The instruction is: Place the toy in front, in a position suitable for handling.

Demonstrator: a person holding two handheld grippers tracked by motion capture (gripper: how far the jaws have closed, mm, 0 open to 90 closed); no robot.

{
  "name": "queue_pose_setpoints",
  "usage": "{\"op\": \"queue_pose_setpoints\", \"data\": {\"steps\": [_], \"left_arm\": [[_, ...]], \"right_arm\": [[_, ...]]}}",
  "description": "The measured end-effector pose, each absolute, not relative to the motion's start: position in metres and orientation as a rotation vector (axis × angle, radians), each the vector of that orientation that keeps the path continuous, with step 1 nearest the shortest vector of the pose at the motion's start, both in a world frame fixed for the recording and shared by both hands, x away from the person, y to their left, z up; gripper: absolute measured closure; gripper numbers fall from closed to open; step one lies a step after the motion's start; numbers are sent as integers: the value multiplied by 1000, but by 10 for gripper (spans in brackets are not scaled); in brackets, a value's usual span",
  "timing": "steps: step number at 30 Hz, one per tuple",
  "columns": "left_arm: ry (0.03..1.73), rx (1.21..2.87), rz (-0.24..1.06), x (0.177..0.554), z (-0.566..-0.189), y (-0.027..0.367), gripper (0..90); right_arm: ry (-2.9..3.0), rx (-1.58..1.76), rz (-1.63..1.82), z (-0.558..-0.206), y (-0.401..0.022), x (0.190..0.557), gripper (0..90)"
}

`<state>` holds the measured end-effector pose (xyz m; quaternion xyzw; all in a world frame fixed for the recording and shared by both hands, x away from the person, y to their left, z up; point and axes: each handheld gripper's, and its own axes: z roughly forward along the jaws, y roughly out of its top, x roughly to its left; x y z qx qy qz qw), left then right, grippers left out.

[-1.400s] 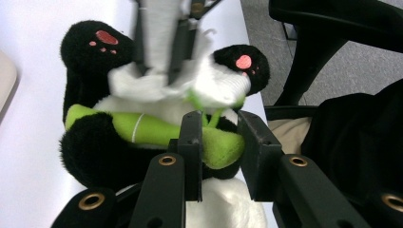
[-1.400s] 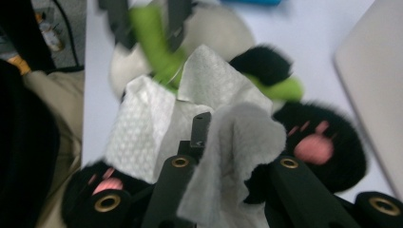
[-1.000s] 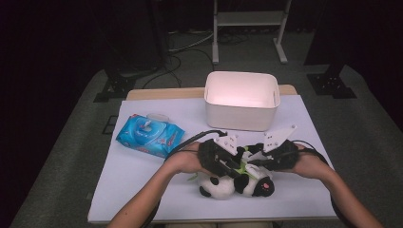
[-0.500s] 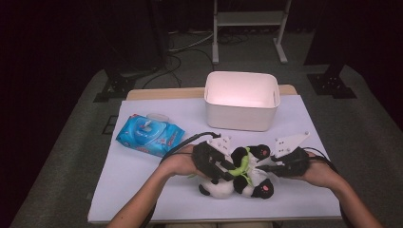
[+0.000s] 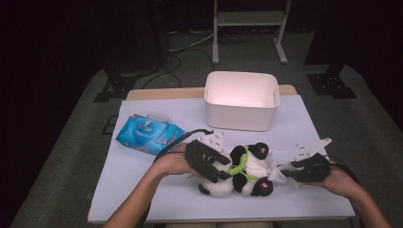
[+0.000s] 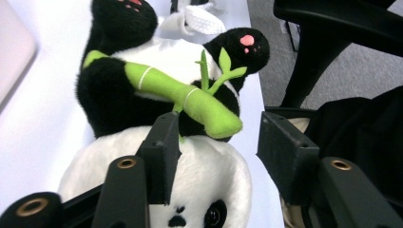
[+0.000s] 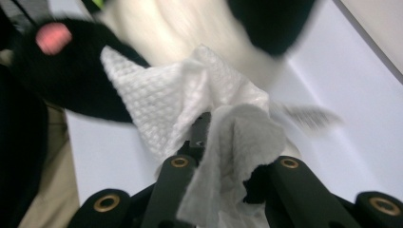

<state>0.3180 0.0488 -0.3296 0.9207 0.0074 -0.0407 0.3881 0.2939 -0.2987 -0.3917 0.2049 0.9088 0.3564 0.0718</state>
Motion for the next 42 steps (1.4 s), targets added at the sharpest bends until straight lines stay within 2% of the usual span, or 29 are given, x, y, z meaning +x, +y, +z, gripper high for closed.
{"op": "queue_pose_setpoints", "data": {"steps": [10,14,15,20,25,42], "left_arm": [[94,2284,-69,321,-329,72,434],[125,2281,-54,323,-333,78,414],[144,2255,-49,325,-337,82,392],[192,2230,-54,328,-343,91,374],[211,2229,-48,329,-347,96,363],[270,2192,-16,328,-353,116,284]], "right_arm": [[2676,829,1040,-406,-353,283,770],[2671,887,1040,-415,-364,279,741],[2667,908,1015,-421,-368,277,677],[2657,953,1033,-426,-374,275,623],[2645,948,1038,-416,-377,273,544],[2633,867,1074,-381,-367,278,506]]}}
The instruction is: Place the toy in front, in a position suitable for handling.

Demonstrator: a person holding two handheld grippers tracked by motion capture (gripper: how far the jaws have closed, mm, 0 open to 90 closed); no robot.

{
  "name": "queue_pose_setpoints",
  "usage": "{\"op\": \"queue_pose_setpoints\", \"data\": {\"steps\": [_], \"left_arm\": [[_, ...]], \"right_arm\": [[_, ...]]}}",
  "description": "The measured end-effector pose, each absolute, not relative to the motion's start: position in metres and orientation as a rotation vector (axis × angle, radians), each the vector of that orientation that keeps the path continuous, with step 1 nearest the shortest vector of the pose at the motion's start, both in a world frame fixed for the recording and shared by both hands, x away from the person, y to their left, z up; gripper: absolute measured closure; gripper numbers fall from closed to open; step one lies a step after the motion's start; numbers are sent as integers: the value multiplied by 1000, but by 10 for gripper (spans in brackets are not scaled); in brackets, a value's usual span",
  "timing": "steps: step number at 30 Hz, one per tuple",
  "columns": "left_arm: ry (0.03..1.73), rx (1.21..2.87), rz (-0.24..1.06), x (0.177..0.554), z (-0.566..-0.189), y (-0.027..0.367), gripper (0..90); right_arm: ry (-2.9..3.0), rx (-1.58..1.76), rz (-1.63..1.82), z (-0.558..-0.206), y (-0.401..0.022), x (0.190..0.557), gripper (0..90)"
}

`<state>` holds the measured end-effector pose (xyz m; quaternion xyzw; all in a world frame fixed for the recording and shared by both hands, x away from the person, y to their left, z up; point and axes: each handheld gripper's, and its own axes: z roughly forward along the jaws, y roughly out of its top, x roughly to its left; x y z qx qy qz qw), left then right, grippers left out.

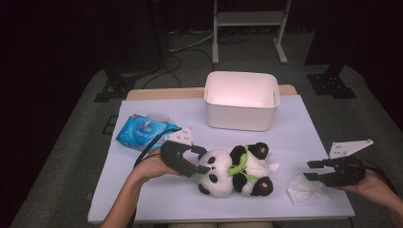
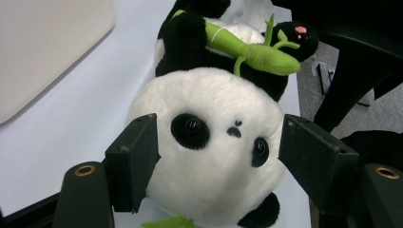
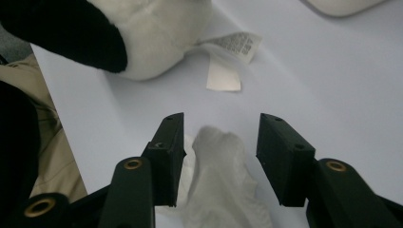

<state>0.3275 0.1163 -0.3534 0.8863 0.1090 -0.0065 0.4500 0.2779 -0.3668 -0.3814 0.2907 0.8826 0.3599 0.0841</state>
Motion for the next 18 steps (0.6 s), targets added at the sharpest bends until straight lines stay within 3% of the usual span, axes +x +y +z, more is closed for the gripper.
{"op": "queue_pose_setpoints", "data": {"steps": [13,18], "left_arm": [[376,2131,34,325,-362,144,194],[404,2144,51,324,-366,149,156]], "right_arm": [[2607,774,1099,-344,-340,308,353],[2608,737,1090,-334,-330,319,341]]}}
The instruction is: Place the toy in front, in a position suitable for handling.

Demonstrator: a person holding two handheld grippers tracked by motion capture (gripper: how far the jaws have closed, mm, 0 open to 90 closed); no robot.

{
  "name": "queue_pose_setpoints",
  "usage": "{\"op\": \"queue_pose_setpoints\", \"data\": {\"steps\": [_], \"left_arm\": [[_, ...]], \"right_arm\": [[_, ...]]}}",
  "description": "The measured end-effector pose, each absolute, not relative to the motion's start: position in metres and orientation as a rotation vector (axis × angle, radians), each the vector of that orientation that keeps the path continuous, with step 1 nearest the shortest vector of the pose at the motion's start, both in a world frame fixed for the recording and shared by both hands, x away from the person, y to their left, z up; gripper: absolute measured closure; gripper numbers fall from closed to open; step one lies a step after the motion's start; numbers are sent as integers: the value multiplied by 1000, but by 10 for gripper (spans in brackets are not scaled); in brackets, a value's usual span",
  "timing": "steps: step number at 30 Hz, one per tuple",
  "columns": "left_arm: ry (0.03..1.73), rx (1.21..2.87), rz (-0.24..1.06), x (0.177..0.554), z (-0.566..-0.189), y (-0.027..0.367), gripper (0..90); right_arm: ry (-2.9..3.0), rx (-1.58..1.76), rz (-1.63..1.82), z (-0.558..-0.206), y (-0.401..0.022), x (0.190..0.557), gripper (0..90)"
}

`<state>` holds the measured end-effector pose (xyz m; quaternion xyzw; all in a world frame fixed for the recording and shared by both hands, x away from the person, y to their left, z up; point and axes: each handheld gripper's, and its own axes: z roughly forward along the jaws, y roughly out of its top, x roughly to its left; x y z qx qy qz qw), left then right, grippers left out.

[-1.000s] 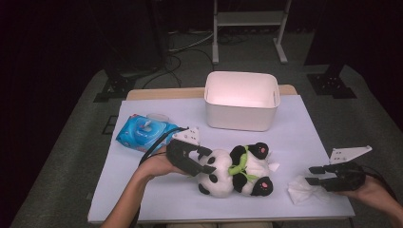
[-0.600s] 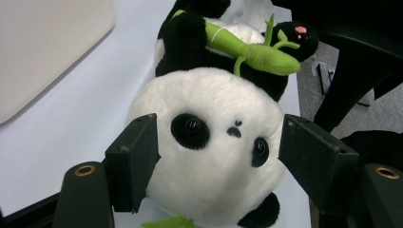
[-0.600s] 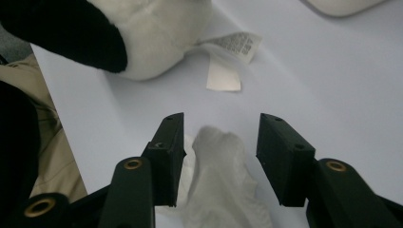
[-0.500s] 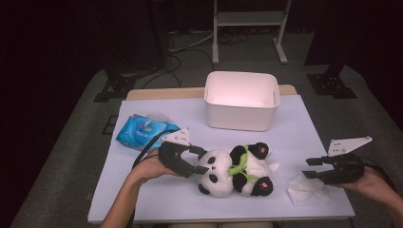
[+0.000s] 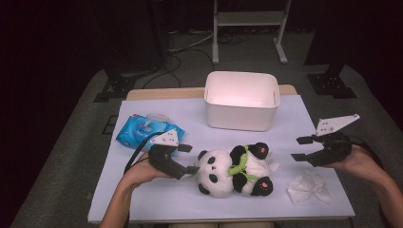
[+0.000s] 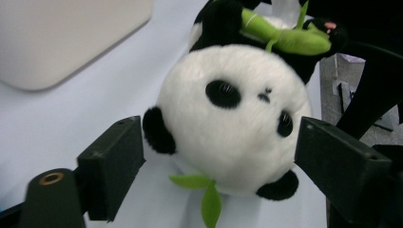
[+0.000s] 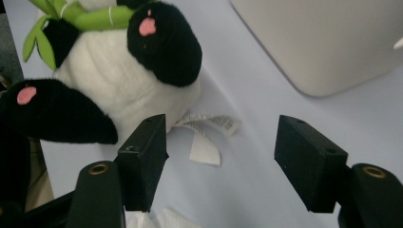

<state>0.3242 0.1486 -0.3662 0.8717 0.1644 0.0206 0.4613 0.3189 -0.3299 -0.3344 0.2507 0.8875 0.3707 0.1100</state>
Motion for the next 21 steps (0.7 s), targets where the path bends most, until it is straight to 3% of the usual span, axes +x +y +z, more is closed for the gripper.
{"op": "queue_pose_setpoints", "data": {"steps": [21], "left_arm": [[480,2100,125,319,-368,168,98]], "right_arm": [[2628,588,1089,-303,-280,365,306]]}}
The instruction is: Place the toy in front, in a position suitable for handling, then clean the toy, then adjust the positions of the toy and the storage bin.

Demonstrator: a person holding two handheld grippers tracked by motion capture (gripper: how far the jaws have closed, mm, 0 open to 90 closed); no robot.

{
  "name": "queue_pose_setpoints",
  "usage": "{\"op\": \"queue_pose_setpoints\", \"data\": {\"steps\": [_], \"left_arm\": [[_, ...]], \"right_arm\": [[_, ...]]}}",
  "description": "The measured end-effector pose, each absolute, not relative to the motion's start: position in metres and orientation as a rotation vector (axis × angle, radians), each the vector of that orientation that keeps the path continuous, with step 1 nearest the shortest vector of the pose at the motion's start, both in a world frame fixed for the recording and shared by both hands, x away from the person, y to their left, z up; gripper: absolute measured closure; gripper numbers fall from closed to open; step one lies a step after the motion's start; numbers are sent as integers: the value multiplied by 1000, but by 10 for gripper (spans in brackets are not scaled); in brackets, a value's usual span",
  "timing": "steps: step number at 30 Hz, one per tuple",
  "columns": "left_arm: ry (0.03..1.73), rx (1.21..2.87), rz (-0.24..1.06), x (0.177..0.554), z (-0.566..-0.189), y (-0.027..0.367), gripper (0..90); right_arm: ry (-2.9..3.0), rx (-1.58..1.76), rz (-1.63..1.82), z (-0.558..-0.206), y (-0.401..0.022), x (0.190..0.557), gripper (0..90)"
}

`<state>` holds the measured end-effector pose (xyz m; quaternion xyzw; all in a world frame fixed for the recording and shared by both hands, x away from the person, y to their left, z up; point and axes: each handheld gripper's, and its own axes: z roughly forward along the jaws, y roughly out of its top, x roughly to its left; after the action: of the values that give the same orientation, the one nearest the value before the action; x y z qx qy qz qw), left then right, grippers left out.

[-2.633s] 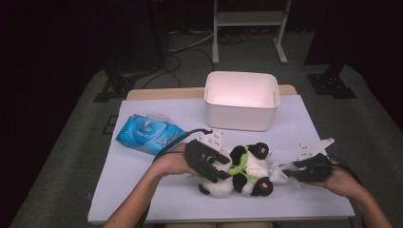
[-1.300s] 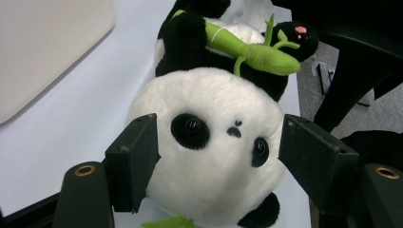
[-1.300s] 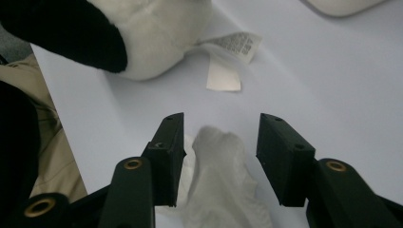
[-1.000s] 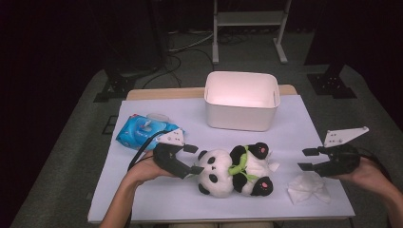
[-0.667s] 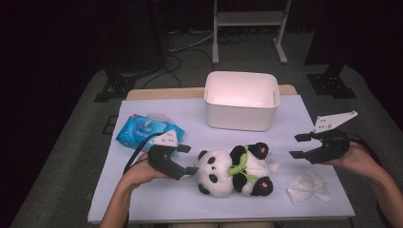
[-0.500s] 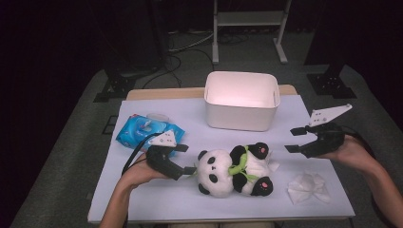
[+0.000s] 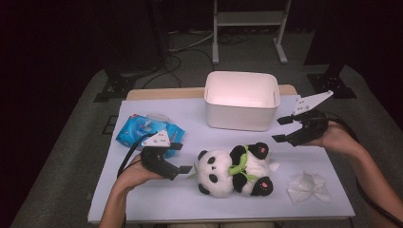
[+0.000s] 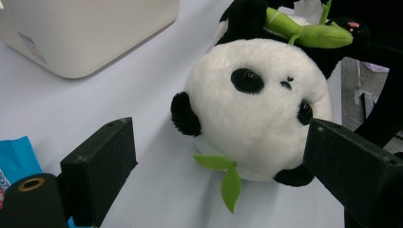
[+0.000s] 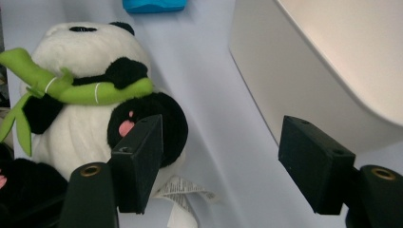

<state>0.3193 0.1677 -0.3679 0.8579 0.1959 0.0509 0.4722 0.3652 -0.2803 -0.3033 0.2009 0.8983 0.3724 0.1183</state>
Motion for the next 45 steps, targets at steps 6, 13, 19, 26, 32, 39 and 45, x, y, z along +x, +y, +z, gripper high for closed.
{"op": "queue_pose_setpoints", "data": {"steps": [6,13,19,26,32,39,45], "left_arm": [[499,2086,123,319,-372,172,98],[499,2096,126,318,-374,175,97],[500,2086,124,317,-375,177,98],[490,2084,121,317,-373,179,97],[488,2081,131,317,-371,182,97],[498,2078,135,316,-372,185,97],[502,2085,135,316,-373,186,97]], "right_arm": [[2646,535,1071,-296,-261,378,306],[2658,487,1073,-293,-245,386,306],[2675,459,1066,-293,-231,396,306],[2682,424,1051,-289,-221,404,306],[2683,408,1043,-281,-212,410,307],[2678,400,1038,-279,-206,414,311],[2680,397,1034,-279,-203,419,328]]}}
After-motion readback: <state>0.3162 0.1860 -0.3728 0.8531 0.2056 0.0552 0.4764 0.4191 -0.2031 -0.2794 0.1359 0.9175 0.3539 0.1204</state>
